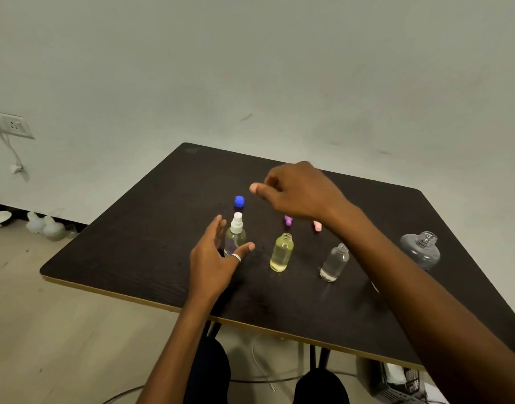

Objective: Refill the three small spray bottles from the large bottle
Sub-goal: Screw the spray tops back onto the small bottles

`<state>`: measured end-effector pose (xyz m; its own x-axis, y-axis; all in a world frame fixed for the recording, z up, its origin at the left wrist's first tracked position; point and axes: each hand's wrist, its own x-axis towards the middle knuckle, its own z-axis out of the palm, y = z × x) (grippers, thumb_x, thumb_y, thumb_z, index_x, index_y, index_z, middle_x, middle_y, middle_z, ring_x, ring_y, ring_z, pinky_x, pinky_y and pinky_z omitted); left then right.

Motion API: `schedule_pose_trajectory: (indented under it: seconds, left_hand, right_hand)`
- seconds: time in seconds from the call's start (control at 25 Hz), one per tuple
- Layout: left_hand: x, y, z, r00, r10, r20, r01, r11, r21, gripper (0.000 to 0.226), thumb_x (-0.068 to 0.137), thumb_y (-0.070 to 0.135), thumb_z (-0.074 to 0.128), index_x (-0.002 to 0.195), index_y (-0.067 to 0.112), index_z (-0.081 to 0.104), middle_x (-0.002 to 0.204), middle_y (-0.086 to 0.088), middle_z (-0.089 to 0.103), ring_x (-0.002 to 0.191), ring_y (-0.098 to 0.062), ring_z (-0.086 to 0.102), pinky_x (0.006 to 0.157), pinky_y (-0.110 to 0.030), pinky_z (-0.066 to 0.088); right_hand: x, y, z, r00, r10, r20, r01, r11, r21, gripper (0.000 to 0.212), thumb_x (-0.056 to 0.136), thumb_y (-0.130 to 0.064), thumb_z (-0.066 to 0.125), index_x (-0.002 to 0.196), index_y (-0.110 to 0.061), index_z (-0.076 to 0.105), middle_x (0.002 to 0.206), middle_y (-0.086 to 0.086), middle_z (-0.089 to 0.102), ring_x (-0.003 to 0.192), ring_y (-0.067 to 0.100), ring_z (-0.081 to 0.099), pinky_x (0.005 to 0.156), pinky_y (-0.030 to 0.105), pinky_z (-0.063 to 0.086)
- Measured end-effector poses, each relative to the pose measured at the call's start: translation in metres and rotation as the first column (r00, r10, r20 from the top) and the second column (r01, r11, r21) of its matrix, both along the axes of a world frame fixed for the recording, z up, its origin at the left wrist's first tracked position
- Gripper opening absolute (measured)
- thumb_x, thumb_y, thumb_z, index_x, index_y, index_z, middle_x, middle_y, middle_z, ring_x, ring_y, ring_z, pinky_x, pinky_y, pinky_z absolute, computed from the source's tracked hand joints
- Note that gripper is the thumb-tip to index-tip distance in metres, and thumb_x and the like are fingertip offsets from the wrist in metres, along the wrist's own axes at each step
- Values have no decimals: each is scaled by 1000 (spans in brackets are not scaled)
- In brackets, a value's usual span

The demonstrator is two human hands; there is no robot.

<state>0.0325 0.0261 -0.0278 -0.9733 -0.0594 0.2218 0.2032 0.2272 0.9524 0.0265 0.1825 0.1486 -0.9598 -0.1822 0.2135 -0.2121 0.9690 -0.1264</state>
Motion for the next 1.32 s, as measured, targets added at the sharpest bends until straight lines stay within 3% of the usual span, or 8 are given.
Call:
schedule_pose_trajectory:
  seconds: [0.12,0.24,0.36,0.6,0.76,0.88,1.04,1.32]
  left_hand:
    - [16,5,6,994,98,-54,-94,993,71,81,74,40,83,144,26,44,142,9,53,129,-5,49,103,-20,40]
    - [41,15,11,928,206,-312,-186,978,94,57,80,31,78,131,20,56,125,10,61,116,-5,58,96,-20,48]
    - [52,36,13,894,92,-439,-101,995,1,46,81,23,79,123,13,63,114,6,64,103,-8,64,85,-16,52]
    - [39,68,2,979,-147,-143,137,988,-75,84,73,39,84,145,22,43,137,17,47,127,3,45,97,-9,42]
    - [25,74,-6,982,-190,-19,189,980,-67,90,73,42,84,148,24,39,142,16,47,129,0,45,105,-20,41]
    - [20,76,-11,979,-205,10,205,979,1,86,73,41,84,146,26,42,138,16,53,124,1,51,102,-18,43]
    - [15,76,-18,980,-194,-39,195,981,17,59,77,35,82,132,29,59,122,16,64,111,-1,62,96,-29,53]
    - [14,76,-22,977,-192,-94,198,979,56,44,81,29,79,123,27,65,111,15,70,103,-2,67,90,-32,56]
  right_hand:
    - [16,29,21,998,-53,-39,51,998,-45,44,93,-58,48,93,-21,72,81,-3,70,76,12,61,66,29,45]
    - [25,53,26,995,-79,-54,74,993,-87,38,94,-51,52,95,-20,73,80,-5,69,75,11,60,63,26,41]
    - [24,68,19,996,-61,-72,51,991,-125,30,94,-43,56,97,-20,74,82,-8,69,73,7,60,63,21,42]
    - [5,83,-16,1000,-24,16,25,998,-56,18,94,-29,60,100,-20,74,98,-5,73,82,9,64,77,29,53]
    - [-33,87,-38,988,-45,149,41,999,30,21,92,-27,61,109,-20,70,109,0,71,94,16,65,84,31,52]
    - [-64,86,-57,964,-62,259,23,988,152,36,90,-28,63,125,-20,63,122,4,66,107,23,63,92,37,51]
    - [-98,79,-79,937,-97,335,-3,958,286,47,89,-31,65,134,-21,56,127,8,63,114,28,59,94,38,50]
    - [-114,72,-102,909,-135,394,-19,932,362,33,89,-34,65,116,-16,68,111,8,67,102,27,62,86,38,53]
